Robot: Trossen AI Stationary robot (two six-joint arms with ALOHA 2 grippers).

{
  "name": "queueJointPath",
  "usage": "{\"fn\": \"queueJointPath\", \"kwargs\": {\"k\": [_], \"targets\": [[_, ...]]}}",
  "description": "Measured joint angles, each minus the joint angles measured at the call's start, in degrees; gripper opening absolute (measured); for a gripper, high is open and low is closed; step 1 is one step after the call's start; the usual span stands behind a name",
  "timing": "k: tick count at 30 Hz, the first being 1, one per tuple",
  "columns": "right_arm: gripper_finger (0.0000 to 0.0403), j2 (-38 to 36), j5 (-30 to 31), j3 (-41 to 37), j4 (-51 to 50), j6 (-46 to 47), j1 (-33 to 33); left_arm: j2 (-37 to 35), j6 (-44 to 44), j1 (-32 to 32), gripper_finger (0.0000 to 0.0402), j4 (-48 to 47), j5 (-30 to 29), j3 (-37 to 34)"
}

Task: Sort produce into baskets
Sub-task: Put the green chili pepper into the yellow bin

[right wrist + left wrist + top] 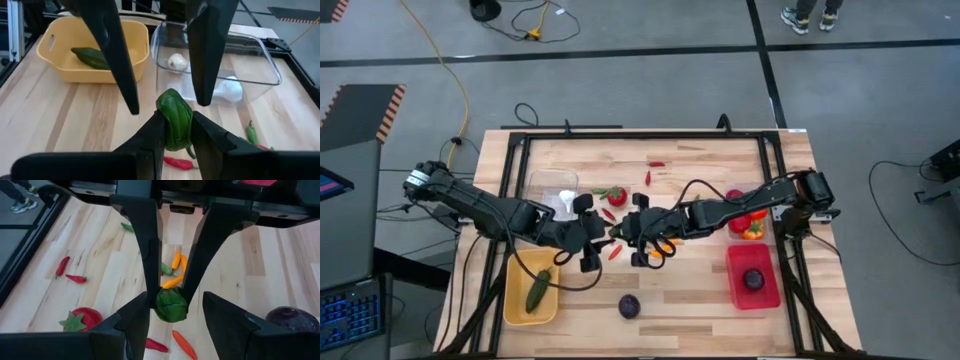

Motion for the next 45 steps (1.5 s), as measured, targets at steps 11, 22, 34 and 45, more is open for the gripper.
{"fn": "queueJointPath", "kwargs": {"k": [11, 22, 34, 45], "targets": [[0.0113, 0.0, 0.0, 0.0, 1.3, 0.0, 0.1, 0.0, 0.0, 0.0, 0.0083, -0.4, 0.0, 0.0], [0.0113, 0.0, -0.1, 0.0, 1.3, 0.0, 0.1, 0.0, 1.2, 0.0, 0.0052, -0.4, 0.2, 0.0], [0.0151, 0.0, -0.5, 0.0, 1.3, 0.5, 0.0, 0.0, 1.3, 0.0, 0.0051, -0.4, 0.3, 0.0], [0.0247, 0.0, -0.2, 0.0, -6.2, 2.1, -0.4, -2.5, 0.6, 0.0, 0.0051, -1.6, 6.0, 0.0]]}}
